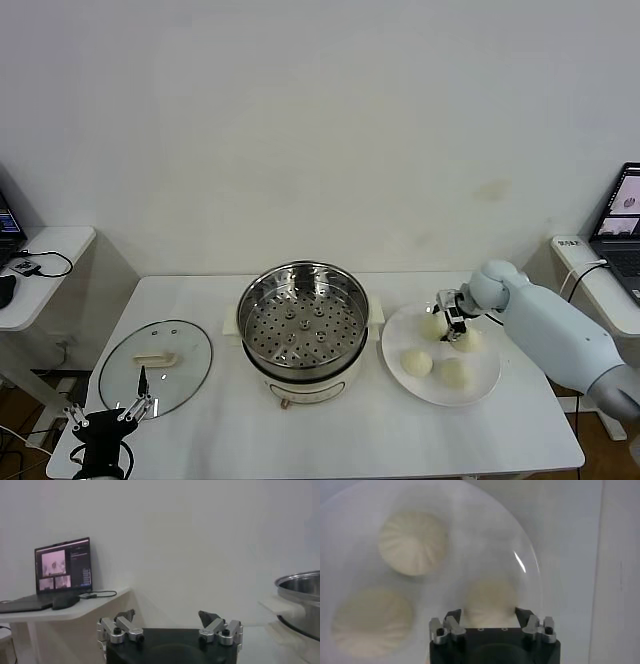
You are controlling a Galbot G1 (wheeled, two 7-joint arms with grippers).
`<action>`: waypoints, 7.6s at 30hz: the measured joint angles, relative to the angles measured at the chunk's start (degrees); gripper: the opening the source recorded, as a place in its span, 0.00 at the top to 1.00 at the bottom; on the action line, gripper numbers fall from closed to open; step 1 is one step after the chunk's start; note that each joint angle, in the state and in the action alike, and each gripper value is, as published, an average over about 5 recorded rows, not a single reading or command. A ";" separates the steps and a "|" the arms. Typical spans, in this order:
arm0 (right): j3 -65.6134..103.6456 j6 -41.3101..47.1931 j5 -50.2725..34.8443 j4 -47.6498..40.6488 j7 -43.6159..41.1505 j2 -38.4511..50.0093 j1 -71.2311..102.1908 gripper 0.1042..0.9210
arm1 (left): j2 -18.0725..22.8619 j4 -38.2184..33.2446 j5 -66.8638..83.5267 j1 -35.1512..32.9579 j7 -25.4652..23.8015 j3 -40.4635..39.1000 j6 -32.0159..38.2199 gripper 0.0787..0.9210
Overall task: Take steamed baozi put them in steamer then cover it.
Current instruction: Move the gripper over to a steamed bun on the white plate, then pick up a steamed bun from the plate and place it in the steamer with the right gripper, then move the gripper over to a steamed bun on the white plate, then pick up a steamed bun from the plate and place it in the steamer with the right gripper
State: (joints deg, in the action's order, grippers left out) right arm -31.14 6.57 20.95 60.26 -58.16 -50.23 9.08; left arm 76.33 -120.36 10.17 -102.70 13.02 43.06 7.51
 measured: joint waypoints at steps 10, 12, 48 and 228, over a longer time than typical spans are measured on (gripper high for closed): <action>-0.84 0.06 -0.42 -0.09 -0.53 0.42 -1.14 0.42 | 0.01 -0.18 0.04 -0.05 0.03 0.00 0.15 0.12; -1.05 0.20 -0.78 0.22 -0.64 0.67 -1.49 0.42 | -0.06 -0.14 0.12 0.05 0.05 -0.01 0.20 0.12; -26.46 -0.06 -30.08 15.98 1.61 -3.03 -36.70 0.41 | -2.58 0.97 2.36 2.57 -0.25 -0.14 0.90 0.12; -36.75 25.62 -45.07 24.39 8.96 -11.07 -41.43 0.40 | -3.97 1.19 4.07 4.79 -0.70 2.14 -0.29 0.12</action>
State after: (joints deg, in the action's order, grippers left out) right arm -67.89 32.20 -24.12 84.65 -49.20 -61.30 -32.35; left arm 72.35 -119.17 14.24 -97.90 12.33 45.20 7.22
